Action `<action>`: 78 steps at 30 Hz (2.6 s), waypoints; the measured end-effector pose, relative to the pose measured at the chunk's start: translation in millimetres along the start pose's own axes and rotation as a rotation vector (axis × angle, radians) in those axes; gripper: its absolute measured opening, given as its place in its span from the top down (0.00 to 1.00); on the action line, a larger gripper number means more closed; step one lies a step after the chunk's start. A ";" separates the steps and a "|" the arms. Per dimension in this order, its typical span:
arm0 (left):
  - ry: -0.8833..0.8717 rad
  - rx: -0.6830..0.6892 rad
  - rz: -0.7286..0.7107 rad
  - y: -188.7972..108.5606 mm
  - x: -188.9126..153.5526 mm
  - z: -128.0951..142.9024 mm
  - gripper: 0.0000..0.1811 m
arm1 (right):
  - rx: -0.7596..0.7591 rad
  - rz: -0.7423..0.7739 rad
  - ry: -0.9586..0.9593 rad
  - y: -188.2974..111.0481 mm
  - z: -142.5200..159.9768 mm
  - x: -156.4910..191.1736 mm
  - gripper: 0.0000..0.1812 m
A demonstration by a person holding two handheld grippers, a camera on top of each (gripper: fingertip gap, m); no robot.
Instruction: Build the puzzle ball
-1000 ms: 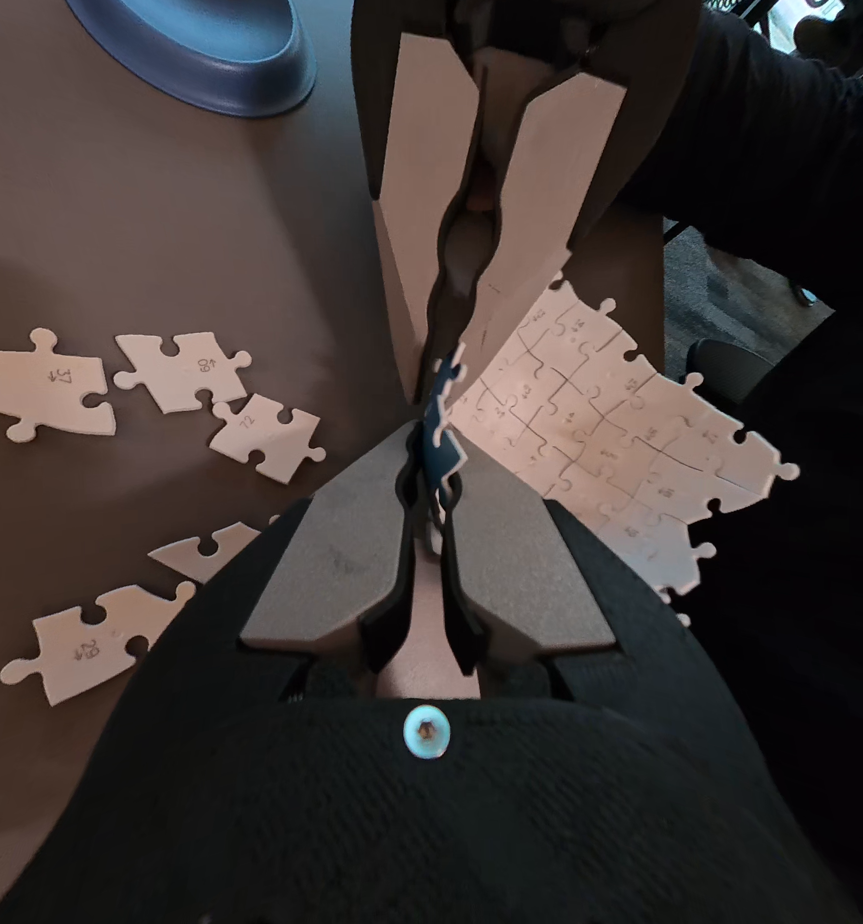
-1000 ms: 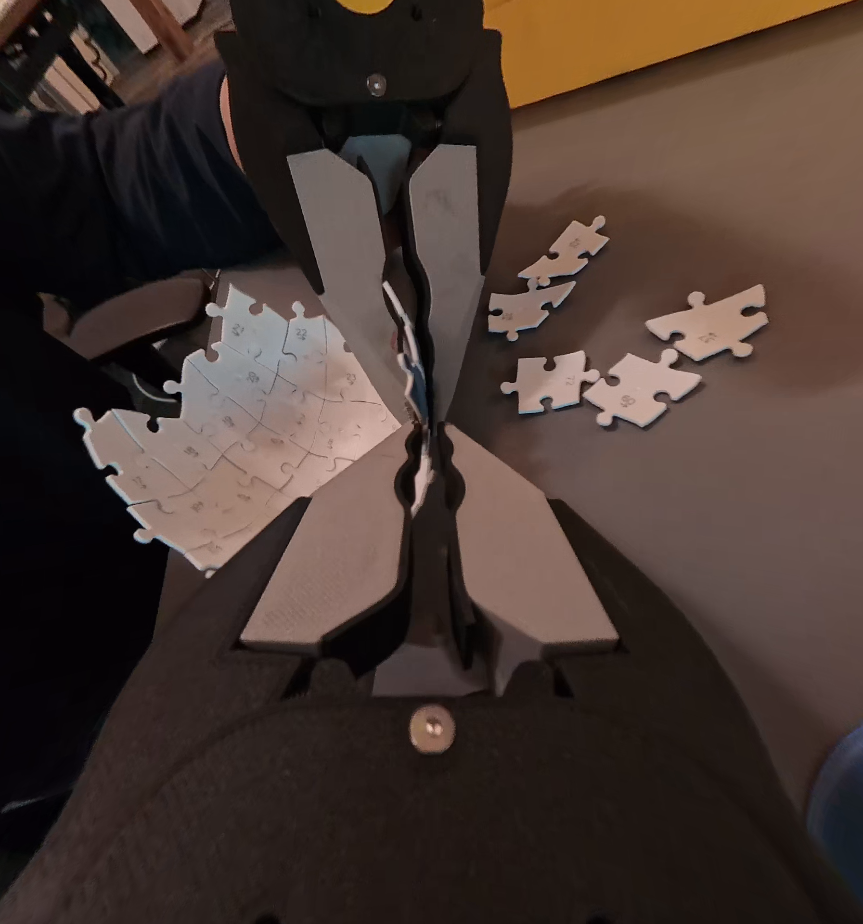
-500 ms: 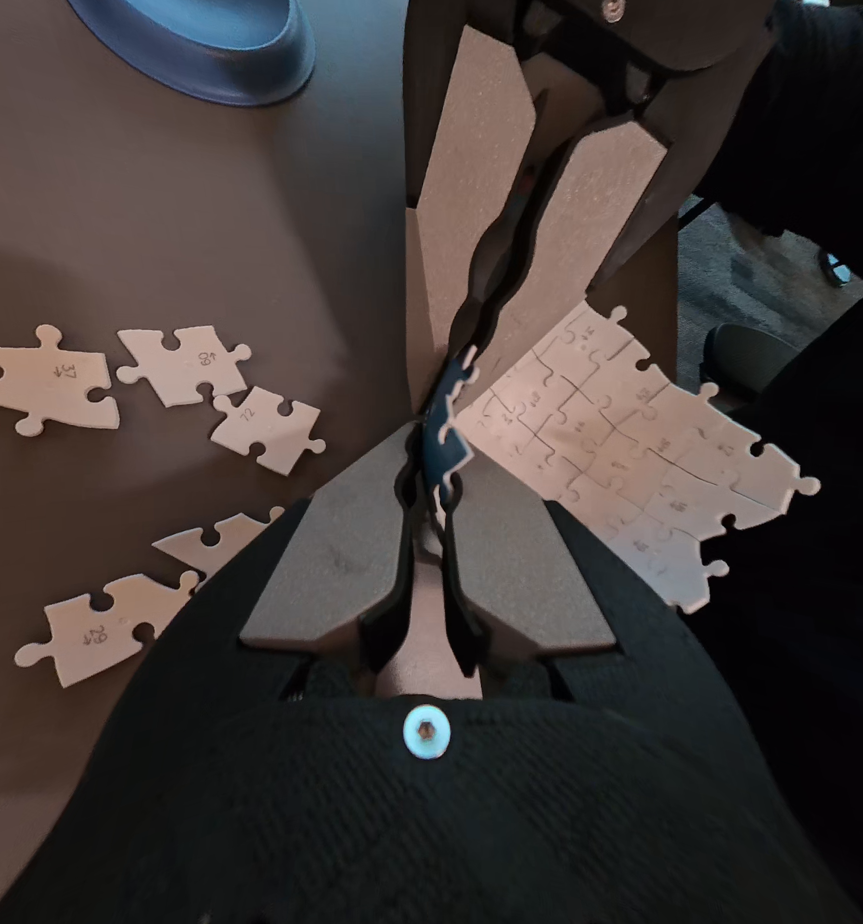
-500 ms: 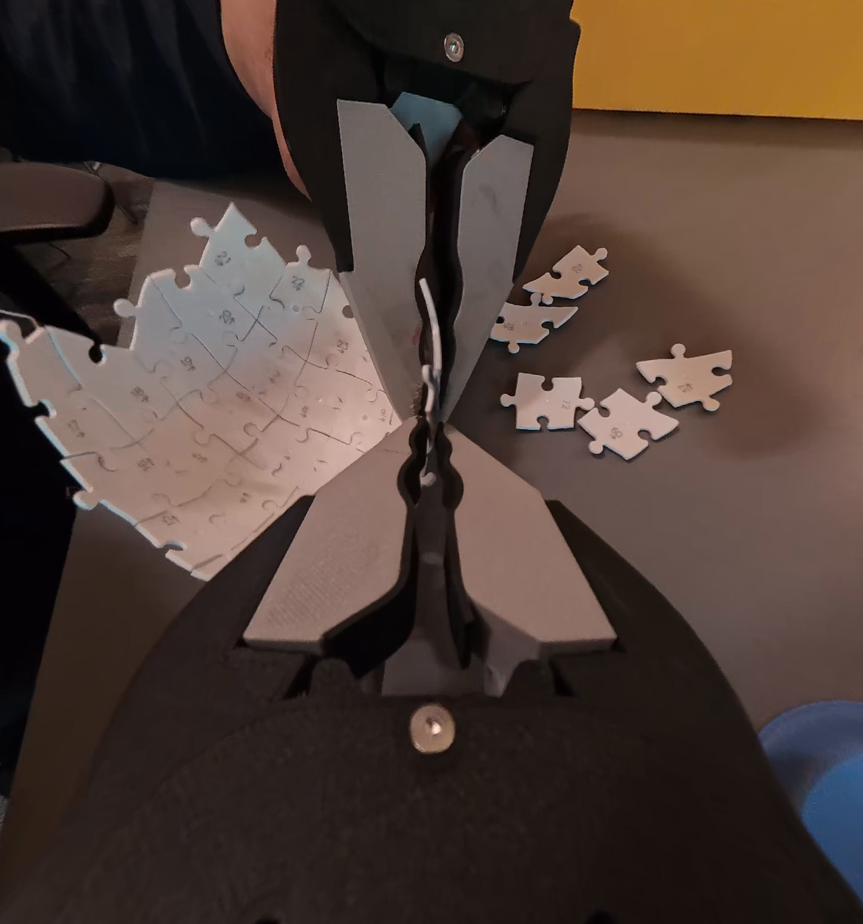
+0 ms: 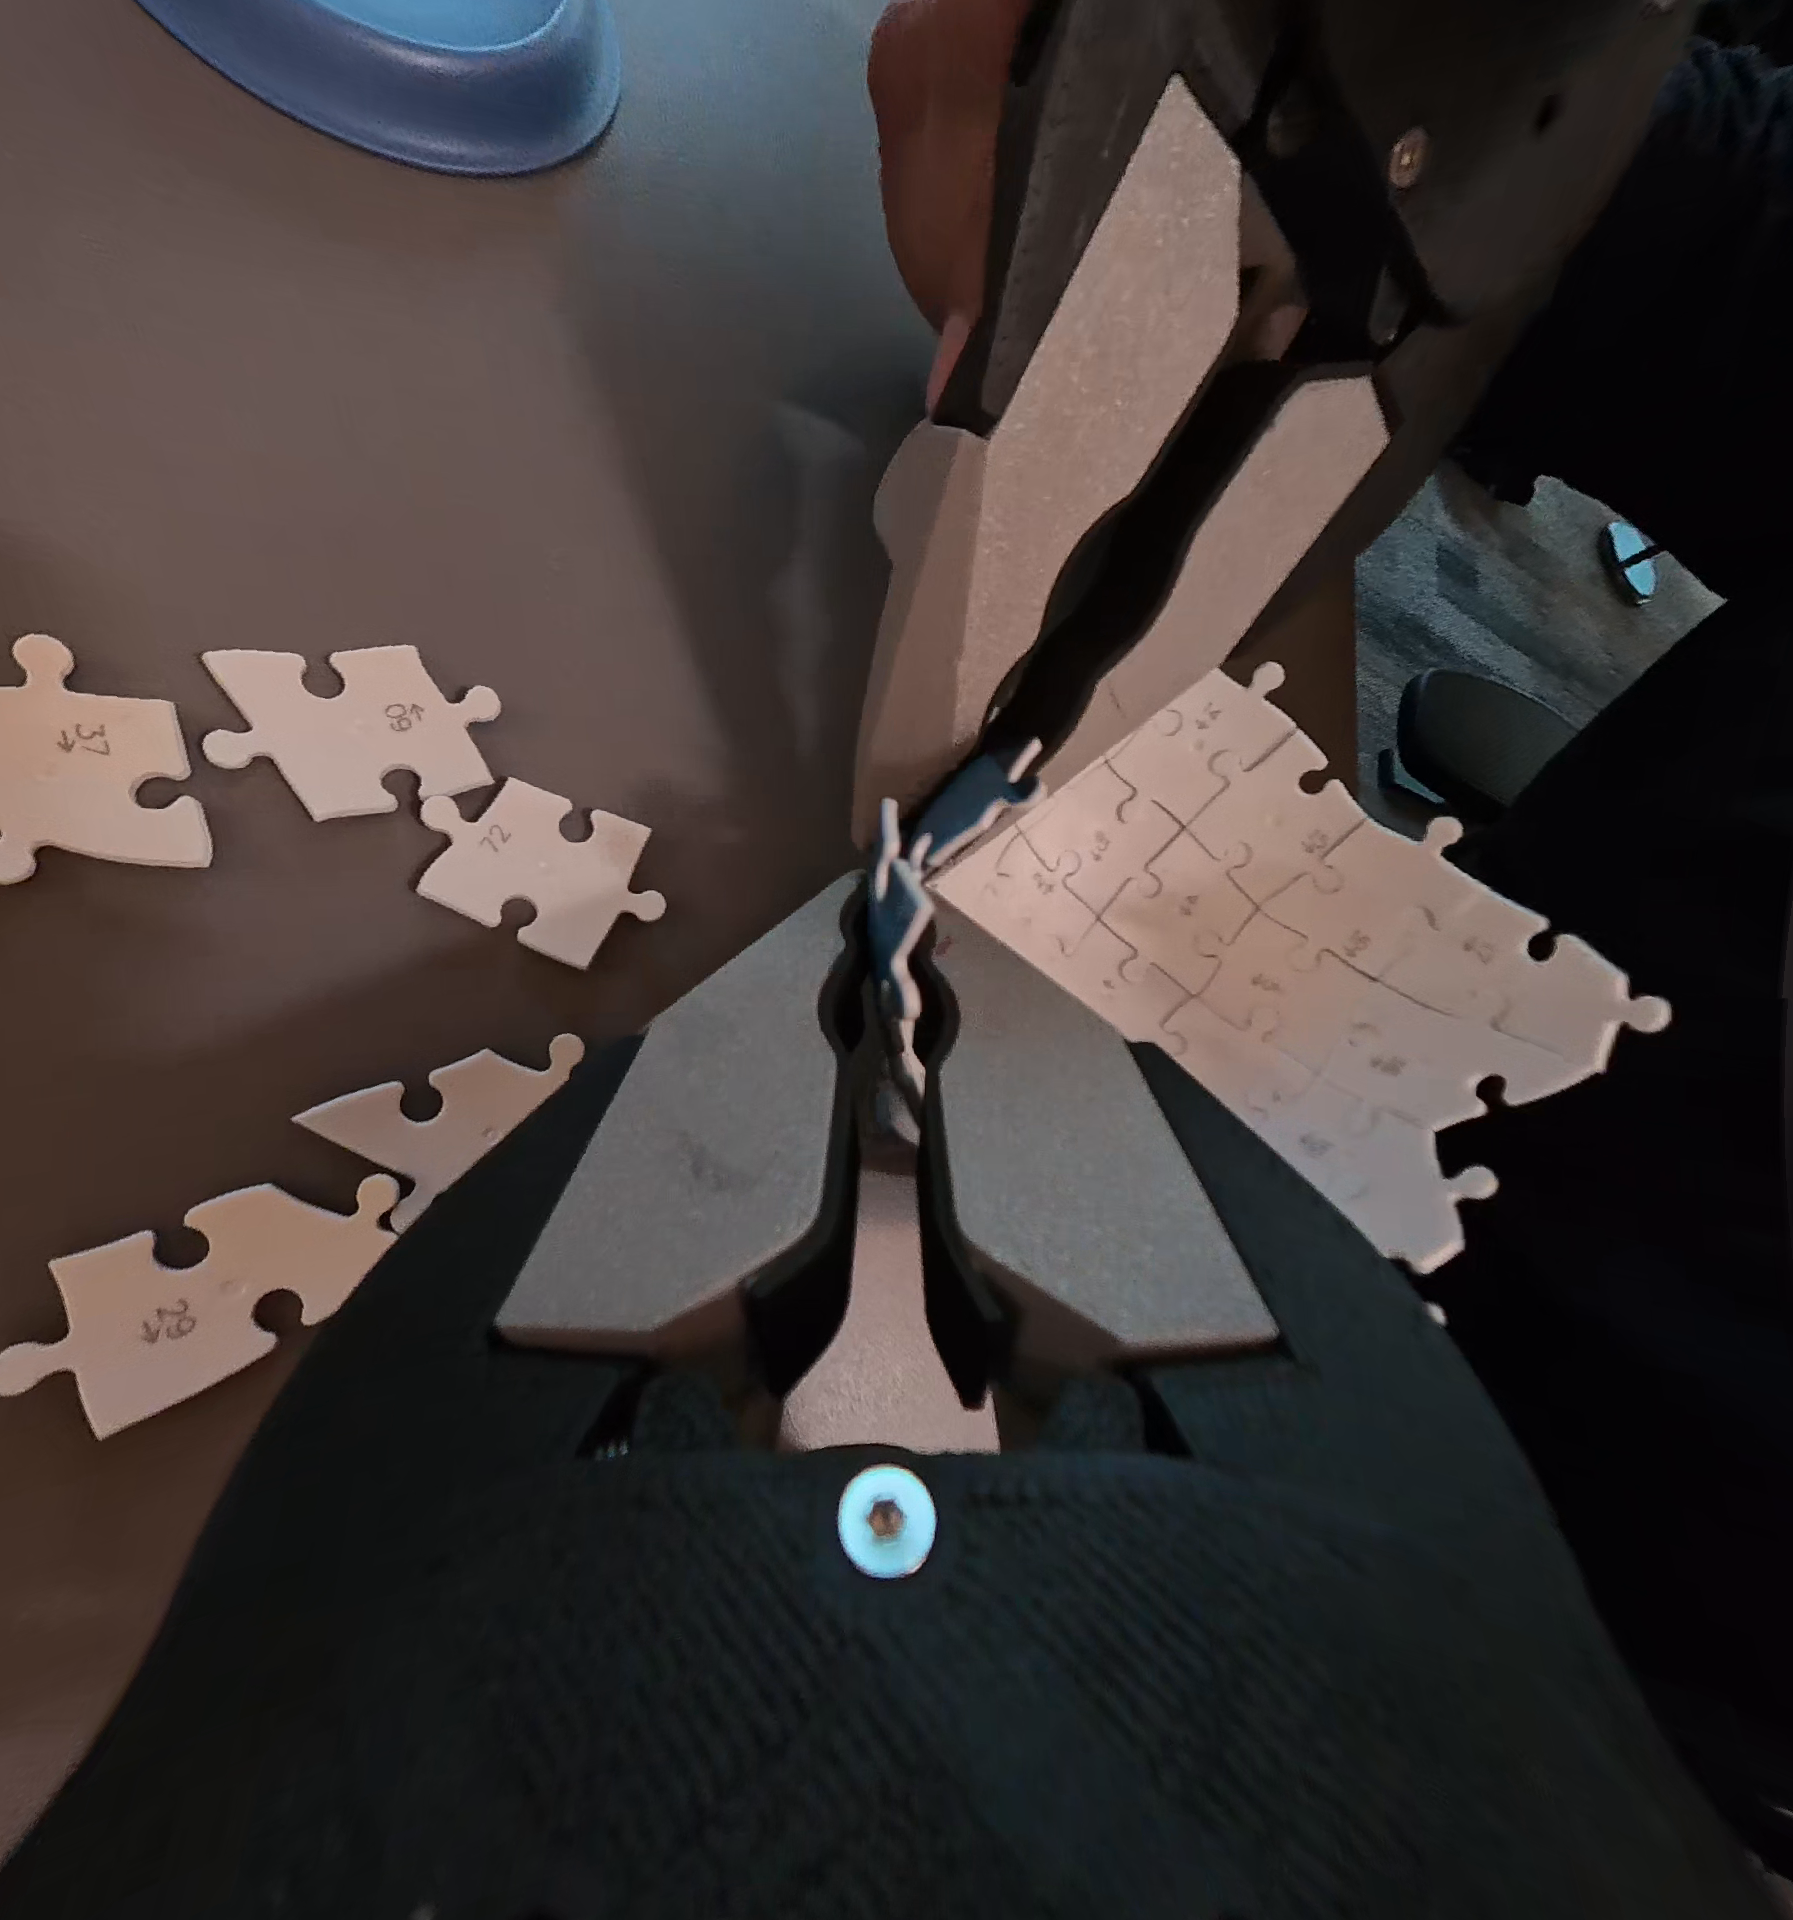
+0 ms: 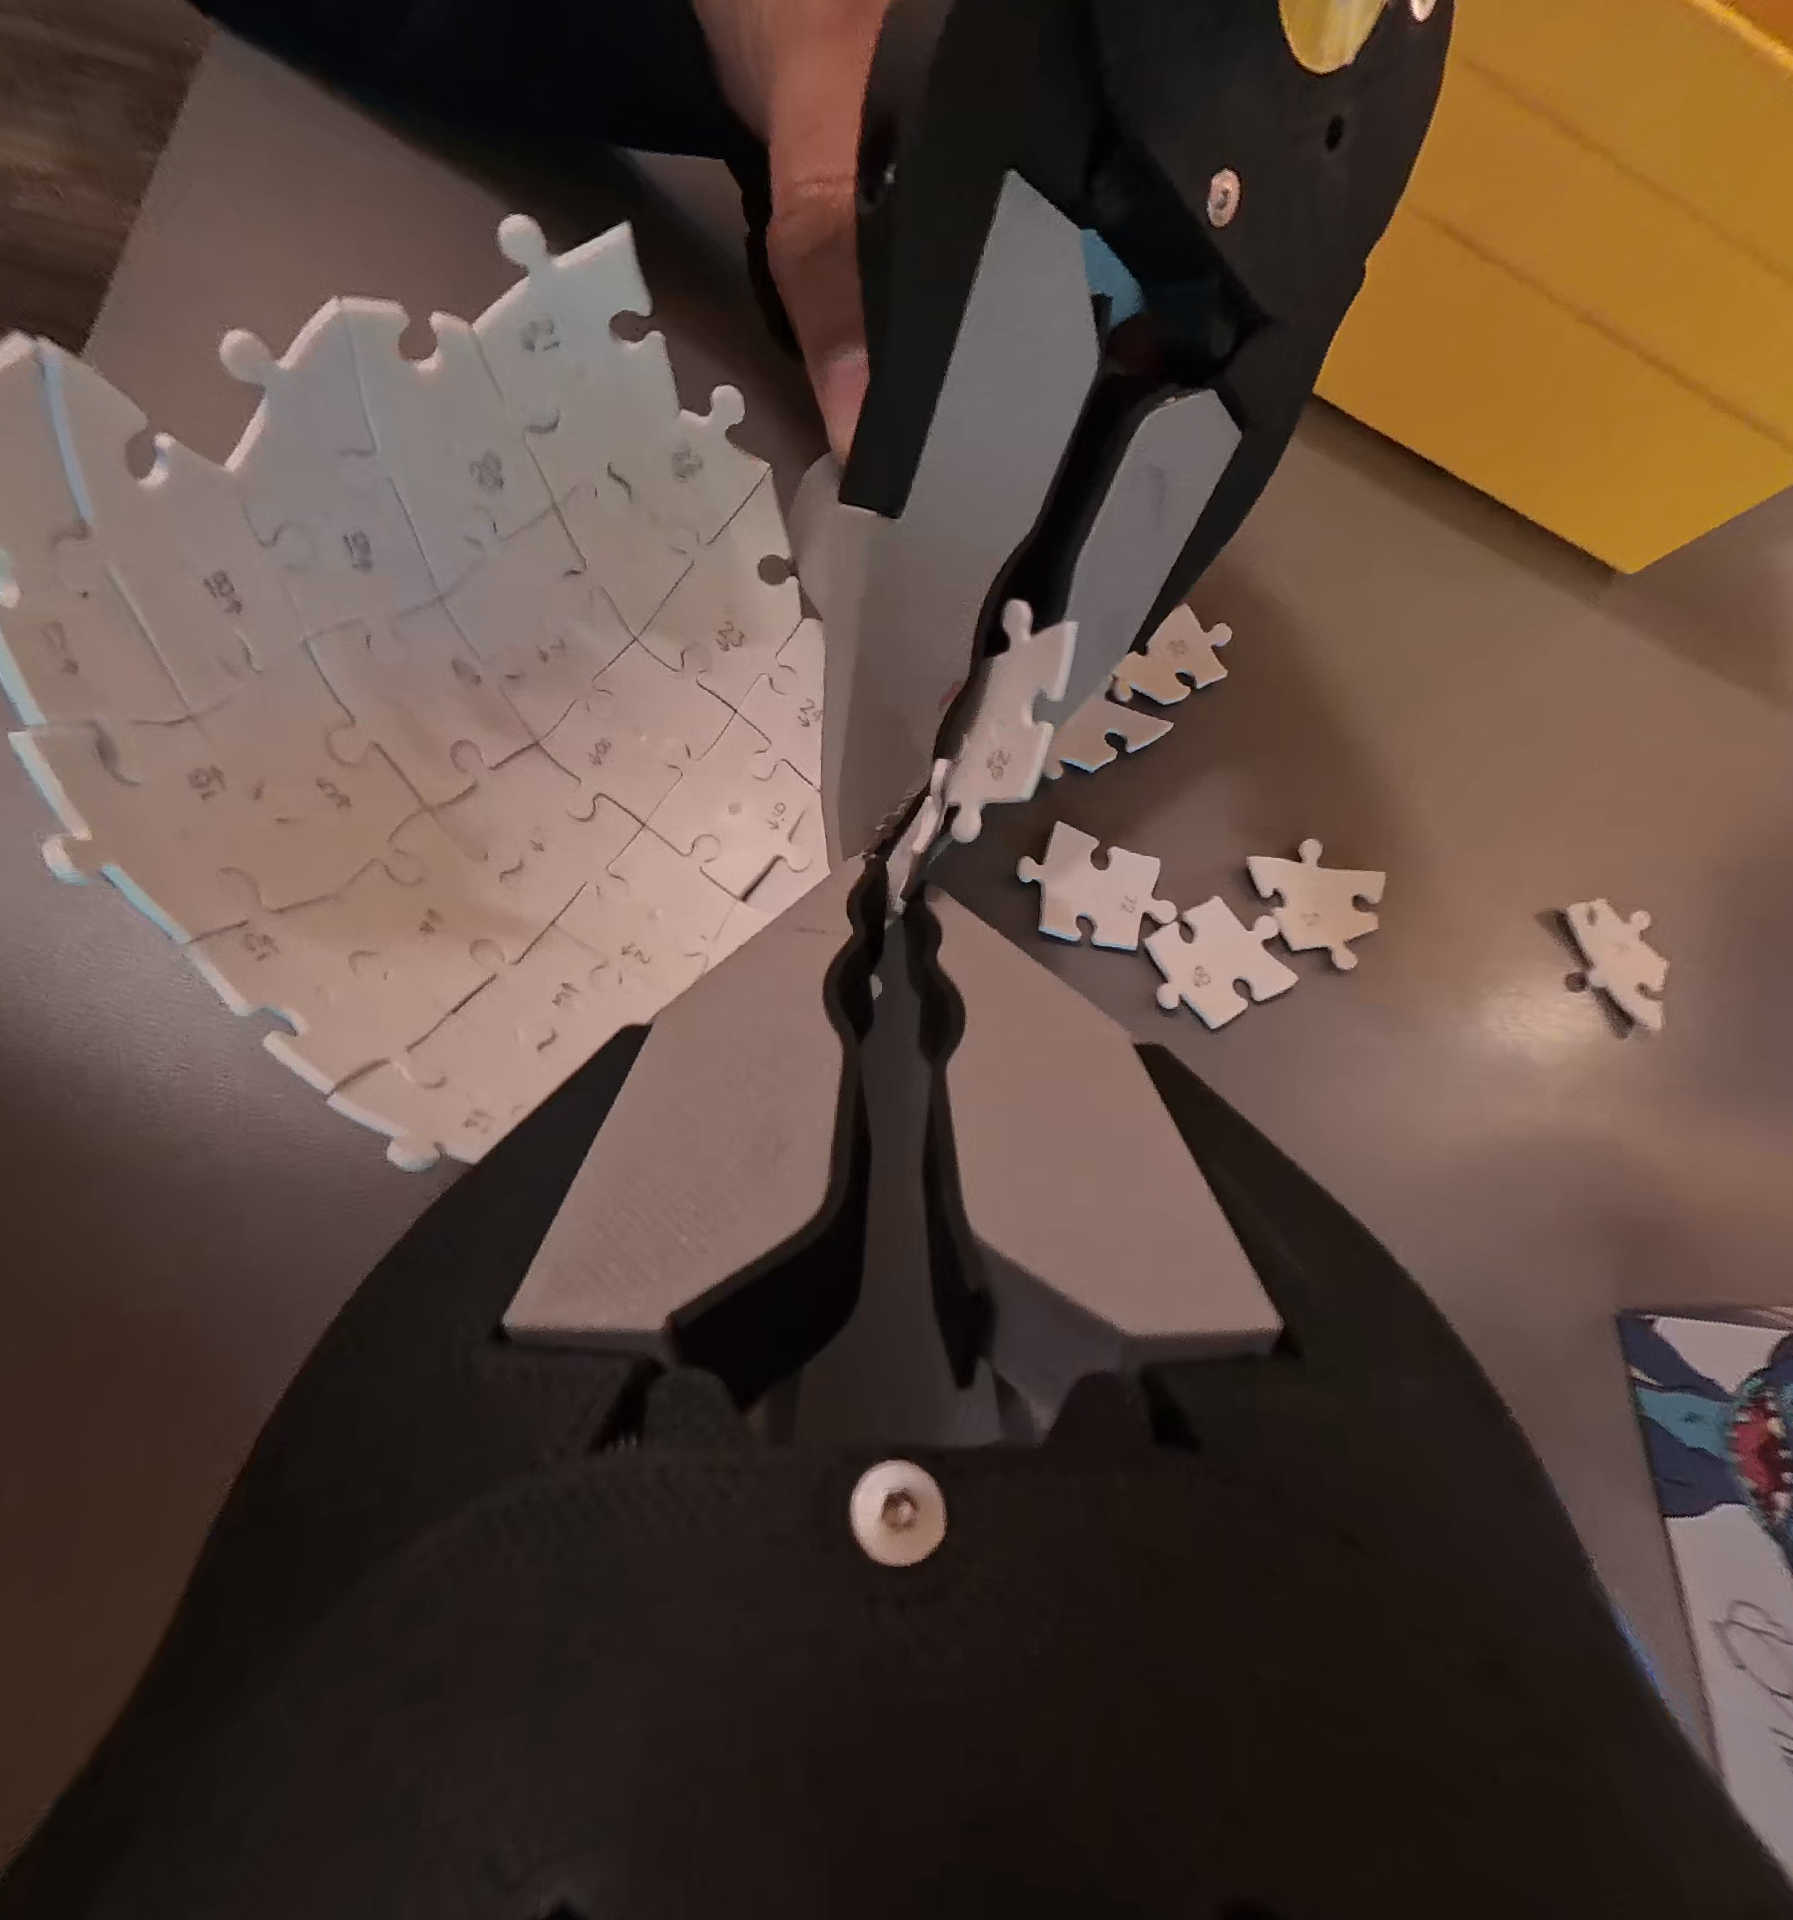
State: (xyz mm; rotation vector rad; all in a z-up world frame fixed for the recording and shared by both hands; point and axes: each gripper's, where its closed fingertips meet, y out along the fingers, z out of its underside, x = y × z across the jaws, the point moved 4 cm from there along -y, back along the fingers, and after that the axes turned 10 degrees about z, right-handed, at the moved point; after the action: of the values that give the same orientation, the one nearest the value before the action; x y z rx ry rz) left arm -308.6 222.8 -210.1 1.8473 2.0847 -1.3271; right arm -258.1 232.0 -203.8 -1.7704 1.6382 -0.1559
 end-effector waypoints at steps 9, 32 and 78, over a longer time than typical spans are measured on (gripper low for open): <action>0.028 -0.013 -0.012 -2.8 -0.1 -1.9 0.99 | -0.061 -0.143 0.244 0.7 -0.3 -7.2 1.00; 0.079 0.010 -0.038 -19.5 -6.9 -0.9 0.93 | -0.069 -0.327 0.513 -0.4 0.1 -17.2 1.00; 0.115 0.060 -0.057 -13.3 -11.0 2.5 1.00 | -0.047 -0.494 0.702 2.8 -3.5 -10.1 0.98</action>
State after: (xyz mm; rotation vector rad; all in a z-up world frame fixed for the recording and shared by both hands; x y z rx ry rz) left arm -317.8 213.8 -198.3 1.9465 2.1915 -1.3408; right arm -264.2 239.9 -199.2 -2.2837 1.6015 -1.0740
